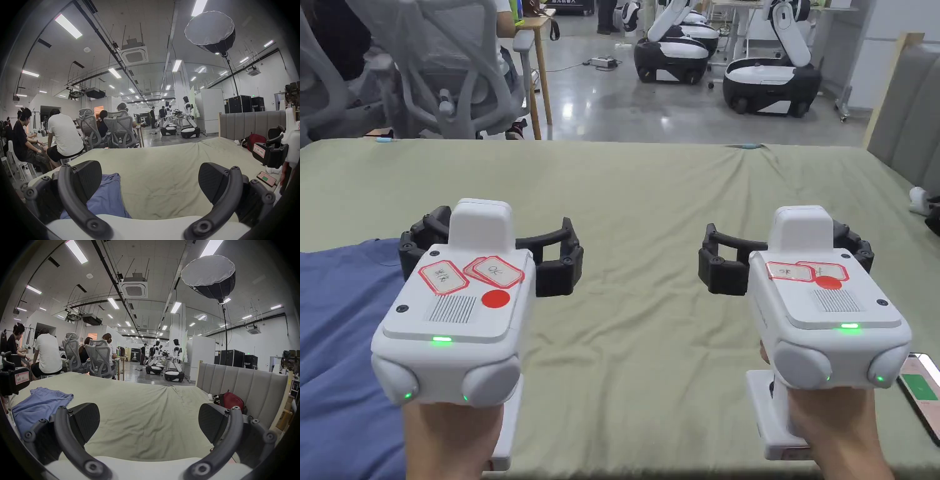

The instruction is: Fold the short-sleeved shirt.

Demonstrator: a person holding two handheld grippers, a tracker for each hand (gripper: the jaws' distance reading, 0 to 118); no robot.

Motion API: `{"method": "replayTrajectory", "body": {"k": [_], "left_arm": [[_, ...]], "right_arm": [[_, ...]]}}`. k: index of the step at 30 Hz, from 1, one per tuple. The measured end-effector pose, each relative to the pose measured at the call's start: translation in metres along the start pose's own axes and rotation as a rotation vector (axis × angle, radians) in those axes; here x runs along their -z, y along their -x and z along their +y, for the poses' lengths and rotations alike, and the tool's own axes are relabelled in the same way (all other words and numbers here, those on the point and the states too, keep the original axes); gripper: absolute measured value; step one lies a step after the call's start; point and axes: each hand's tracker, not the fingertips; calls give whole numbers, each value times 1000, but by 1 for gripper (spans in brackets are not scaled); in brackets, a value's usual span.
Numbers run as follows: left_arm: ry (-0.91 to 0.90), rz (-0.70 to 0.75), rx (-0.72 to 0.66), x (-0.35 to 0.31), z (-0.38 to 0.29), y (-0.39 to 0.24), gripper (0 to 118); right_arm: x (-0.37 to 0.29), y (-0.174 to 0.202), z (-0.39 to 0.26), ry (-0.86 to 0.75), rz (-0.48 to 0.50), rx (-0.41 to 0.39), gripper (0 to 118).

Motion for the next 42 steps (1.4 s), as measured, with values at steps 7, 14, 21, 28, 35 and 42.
{"method": "replayTrajectory", "body": {"k": [7, 14, 21, 28, 35, 42], "left_arm": [[-6, -2, 0, -1, 1, 0, 118], [-9, 0, -4, -1, 2, 2, 118], [-15, -3, 4, -1, 5, 1, 118], [-17, -5, 5, -1, 4, 0, 118], [-20, -2, 6, -2, 1, 1, 118], [-24, 5, 9, -3, -1, 1, 118]], "right_arm": [[0, -1, 2, -1, -2, -6, 118], [-2, -1, 3, -3, -1, -14, 118], [-2, -1, 4, -10, -6, -15, 118], [-2, -4, 2, -18, -23, -6, 118], [-4, -1, 1, -33, -29, -29, 118], [-2, 1, 0, -15, -10, -18, 118]]}}
